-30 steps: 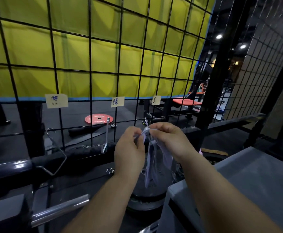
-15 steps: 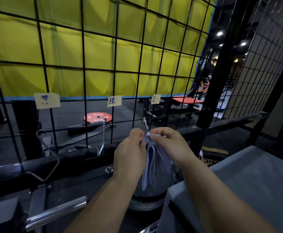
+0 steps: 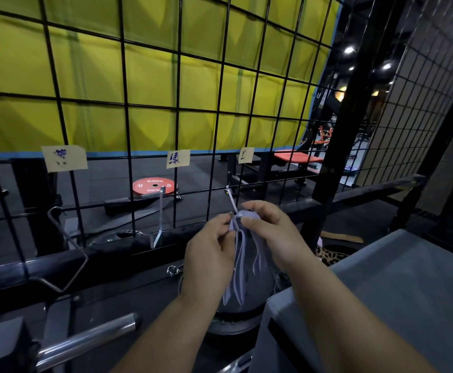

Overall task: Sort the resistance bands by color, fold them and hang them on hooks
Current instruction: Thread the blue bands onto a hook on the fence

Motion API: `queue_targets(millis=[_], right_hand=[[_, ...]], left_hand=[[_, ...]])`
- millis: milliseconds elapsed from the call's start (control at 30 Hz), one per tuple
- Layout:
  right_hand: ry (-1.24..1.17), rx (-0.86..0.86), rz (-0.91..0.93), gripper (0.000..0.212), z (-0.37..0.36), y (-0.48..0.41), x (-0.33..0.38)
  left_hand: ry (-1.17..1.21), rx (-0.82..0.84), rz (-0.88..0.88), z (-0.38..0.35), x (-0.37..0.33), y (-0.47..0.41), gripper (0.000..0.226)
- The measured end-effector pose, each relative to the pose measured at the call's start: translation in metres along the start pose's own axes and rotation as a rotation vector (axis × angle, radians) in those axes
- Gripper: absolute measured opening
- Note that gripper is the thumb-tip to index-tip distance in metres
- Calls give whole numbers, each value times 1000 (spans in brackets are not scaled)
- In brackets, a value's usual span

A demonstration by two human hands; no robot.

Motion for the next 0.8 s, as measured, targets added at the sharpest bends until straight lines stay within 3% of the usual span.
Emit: queue_targets(millis=[200,367,500,800], right_hand=[[-29,35,-9,24,-1,2,-1],[-103,54,-57,9,-4,2,-2],[-173,30,-137,25,-5,1,-4],[-290,-72,-266,14,1,5,-8]], left_hand=[[-125,-4,-172,0,-1,4,45],[-154,18,-275,-1,-2,6,49],[-202,40,-289,1,0,4,51],[-126,94,-304,3,-1,1,47]])
Point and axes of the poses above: each hand's wrist, its own y-axis away from the middle knuckle, its own z-axis out of the back of the hand, x = y × z, the point moved 4 cm from there along -y, towards the middle knuckle, and after that the axes turned 12 degrees about -x, right-handed, at the moved point
